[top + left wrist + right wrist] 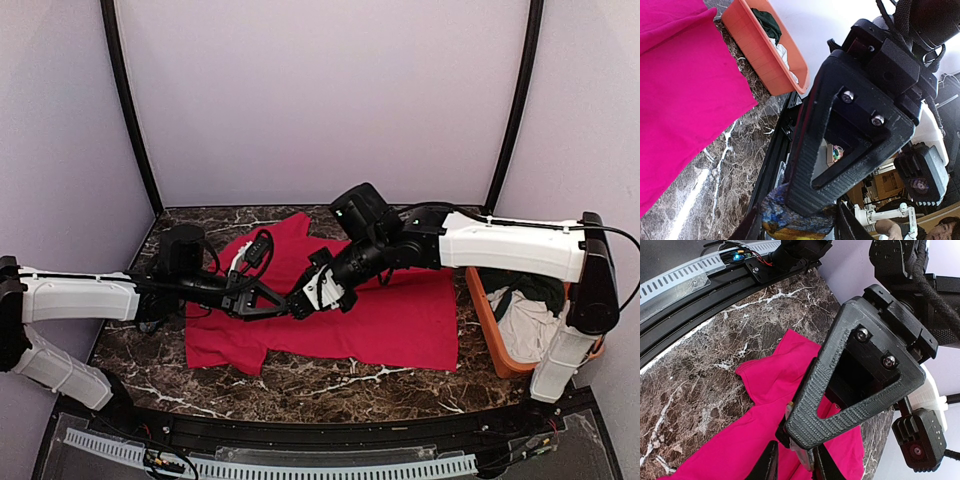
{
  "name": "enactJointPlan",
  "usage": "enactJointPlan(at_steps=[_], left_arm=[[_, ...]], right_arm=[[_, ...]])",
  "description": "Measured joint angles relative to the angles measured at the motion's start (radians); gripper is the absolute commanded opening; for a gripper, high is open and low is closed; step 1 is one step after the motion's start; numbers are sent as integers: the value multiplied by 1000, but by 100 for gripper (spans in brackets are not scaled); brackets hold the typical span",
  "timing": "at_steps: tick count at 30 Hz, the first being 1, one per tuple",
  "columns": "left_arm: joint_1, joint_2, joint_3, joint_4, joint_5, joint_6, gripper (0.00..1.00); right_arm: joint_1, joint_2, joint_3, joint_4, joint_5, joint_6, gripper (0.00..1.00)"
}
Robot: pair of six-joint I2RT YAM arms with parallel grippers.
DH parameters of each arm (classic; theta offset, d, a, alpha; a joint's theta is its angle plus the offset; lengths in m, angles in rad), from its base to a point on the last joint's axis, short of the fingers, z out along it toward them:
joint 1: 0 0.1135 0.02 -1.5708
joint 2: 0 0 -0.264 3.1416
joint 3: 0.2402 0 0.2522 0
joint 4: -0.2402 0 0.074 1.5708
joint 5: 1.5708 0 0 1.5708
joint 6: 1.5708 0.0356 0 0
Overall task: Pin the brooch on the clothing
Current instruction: Pass from the left arm to the right
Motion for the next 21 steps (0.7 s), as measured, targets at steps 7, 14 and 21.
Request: enactJointPlan(at_steps=[7, 14, 21], left_arm=[[-2, 0, -1, -8, 0, 3, 35], [-2, 0, -1, -11, -3, 4, 35], [-7, 0, -2, -16, -2, 5, 36]], right_arm=[[0, 0, 2, -5, -1, -11, 17], [2, 0, 2, -9, -4, -19, 14], [5, 0, 3, -11, -4, -29, 0]])
